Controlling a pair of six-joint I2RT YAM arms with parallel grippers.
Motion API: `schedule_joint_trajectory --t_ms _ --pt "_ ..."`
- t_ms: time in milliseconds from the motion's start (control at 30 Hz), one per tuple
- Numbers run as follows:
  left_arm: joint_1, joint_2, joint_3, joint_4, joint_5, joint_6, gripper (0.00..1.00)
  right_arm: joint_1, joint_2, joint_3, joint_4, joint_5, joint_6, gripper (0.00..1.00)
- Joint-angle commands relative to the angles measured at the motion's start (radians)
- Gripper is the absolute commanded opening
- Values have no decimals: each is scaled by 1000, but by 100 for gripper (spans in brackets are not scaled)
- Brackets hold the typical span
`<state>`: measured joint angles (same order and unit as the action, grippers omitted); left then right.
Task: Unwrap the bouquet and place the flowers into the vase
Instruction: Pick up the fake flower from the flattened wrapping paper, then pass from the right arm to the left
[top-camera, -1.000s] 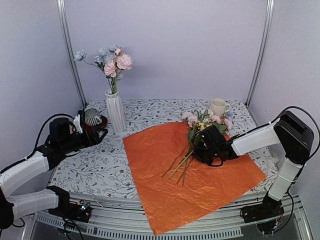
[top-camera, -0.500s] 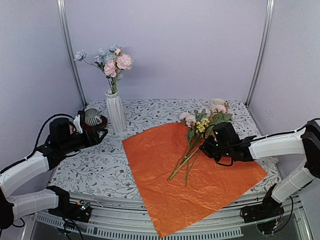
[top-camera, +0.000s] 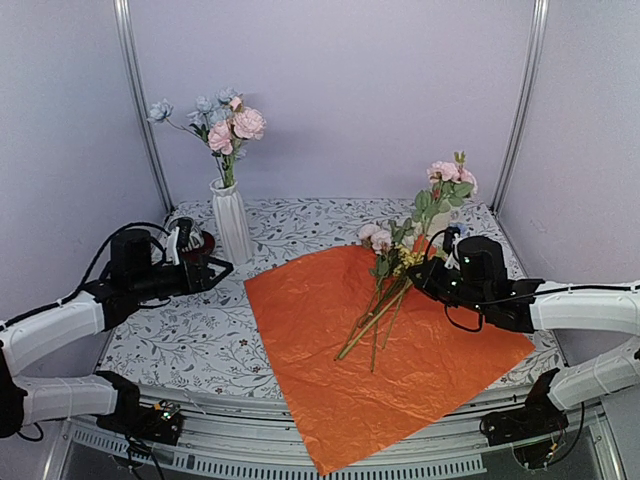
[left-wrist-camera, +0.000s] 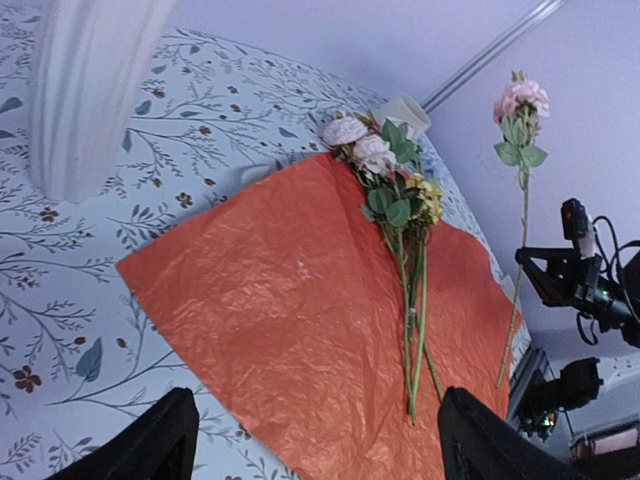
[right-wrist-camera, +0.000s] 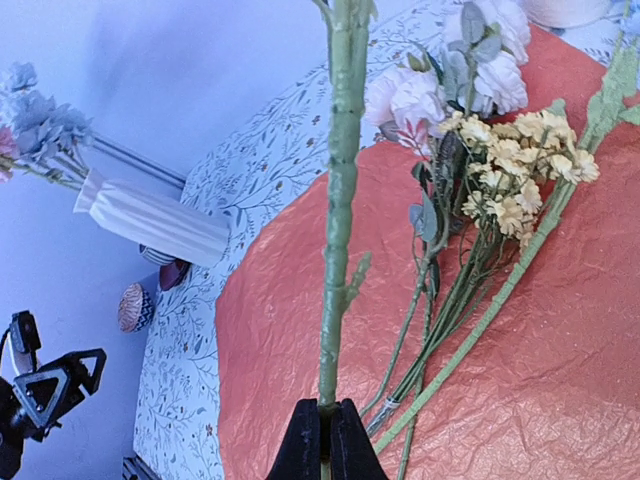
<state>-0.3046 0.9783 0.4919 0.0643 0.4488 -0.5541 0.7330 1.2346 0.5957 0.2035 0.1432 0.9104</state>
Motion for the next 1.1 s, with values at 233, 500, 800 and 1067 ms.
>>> schedule_joint_trajectory --t_ms 233,500,800,1067 --pt "-260 23 84 167 38 -18 85 109 -106 -70 351 -254 -359 2" --pt "-470 67 96 367 -48 -52 83 292 8 23 440 -310 -499 2" --pt "-597 151 159 500 -75 -5 80 387 153 145 465 -353 -546 2" --pt "-609 167 167 528 -79 12 64 405 190 176 459 -361 -560 2"
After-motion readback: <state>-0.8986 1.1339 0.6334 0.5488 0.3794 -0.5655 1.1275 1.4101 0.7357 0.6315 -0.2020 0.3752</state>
